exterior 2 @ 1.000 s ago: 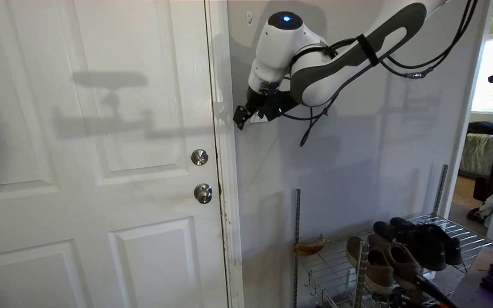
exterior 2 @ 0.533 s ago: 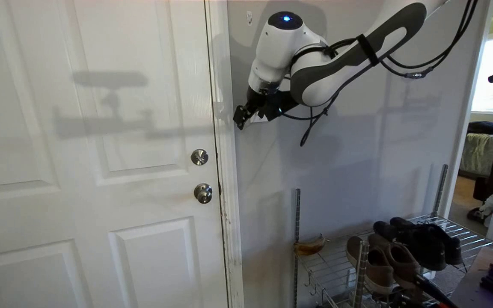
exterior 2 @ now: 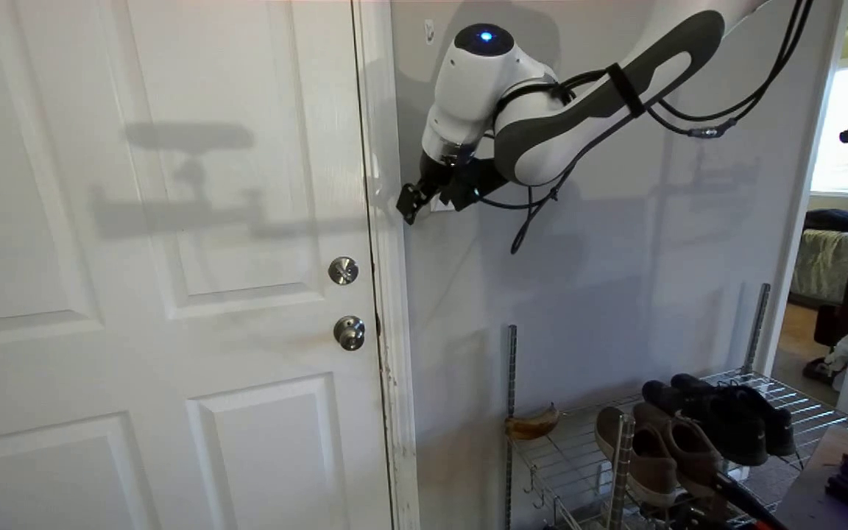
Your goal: Turn on the light switch.
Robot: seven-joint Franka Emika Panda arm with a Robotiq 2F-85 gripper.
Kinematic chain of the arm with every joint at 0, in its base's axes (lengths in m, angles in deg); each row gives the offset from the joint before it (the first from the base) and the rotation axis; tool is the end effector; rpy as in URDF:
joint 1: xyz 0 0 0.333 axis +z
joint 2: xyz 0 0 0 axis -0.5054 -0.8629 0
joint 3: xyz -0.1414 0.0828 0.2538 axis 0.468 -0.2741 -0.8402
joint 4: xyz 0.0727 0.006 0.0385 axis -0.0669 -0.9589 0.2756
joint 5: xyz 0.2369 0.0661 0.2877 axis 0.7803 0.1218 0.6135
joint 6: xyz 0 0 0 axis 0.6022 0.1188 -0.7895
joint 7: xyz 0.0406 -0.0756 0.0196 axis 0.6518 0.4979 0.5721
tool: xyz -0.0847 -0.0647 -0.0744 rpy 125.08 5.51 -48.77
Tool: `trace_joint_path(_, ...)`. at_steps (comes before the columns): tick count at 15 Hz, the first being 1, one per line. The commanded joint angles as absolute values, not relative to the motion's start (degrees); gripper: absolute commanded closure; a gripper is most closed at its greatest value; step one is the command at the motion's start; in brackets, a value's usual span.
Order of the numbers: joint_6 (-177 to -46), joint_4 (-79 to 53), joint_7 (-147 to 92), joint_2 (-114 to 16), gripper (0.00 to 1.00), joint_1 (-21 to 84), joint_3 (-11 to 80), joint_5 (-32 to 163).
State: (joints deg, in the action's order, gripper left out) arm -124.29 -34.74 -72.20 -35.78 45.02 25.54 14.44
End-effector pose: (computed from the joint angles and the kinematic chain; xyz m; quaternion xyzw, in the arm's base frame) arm 0.5689 0.2059 0.4664 0.9110 0.0690 0.3814 0.1407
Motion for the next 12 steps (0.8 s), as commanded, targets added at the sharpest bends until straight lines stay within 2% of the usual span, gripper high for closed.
trace_joint_path(1, -120.19, -29.12, -73.25, -39.59, 0.00, 44.53, 23.86, 11.98)
trace_joint_path(12, -112.93, -28.30, -75.52, -37.06, 0.00, 44.01, 23.86, 11.64)
